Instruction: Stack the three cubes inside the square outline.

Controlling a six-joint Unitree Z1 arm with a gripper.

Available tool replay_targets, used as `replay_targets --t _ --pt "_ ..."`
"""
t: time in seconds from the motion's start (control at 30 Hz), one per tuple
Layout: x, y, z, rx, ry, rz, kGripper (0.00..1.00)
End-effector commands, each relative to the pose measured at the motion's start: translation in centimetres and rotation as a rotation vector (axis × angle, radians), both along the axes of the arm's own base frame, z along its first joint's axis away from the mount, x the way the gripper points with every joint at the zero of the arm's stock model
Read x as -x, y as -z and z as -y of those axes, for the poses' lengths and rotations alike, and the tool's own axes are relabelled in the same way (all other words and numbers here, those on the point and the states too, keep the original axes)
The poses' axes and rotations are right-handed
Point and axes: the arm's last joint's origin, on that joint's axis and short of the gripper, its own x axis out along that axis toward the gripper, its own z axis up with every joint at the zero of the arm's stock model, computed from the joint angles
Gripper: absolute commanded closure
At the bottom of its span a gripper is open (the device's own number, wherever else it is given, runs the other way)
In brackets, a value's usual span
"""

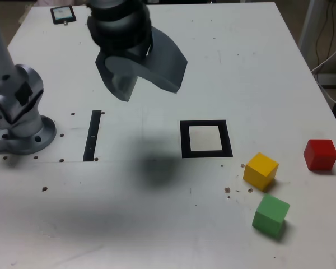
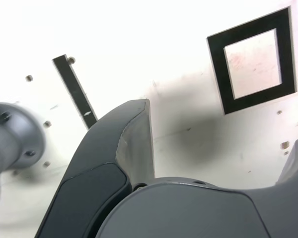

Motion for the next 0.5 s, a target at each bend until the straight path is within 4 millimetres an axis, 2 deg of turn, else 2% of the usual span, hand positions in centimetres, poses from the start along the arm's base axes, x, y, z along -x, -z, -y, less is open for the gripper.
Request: replay_targets --t 0.0,0.17,0.47 --pt "-0.8 -0.7 0.4 -0.009 0.009 -0.048 0.00" --pt "-4.2 -2.4 2.0 0.034 0.065 -0.055 0.00" --pt "-10.5 -4.6 4.2 0.142 0.109 0.048 0.01"
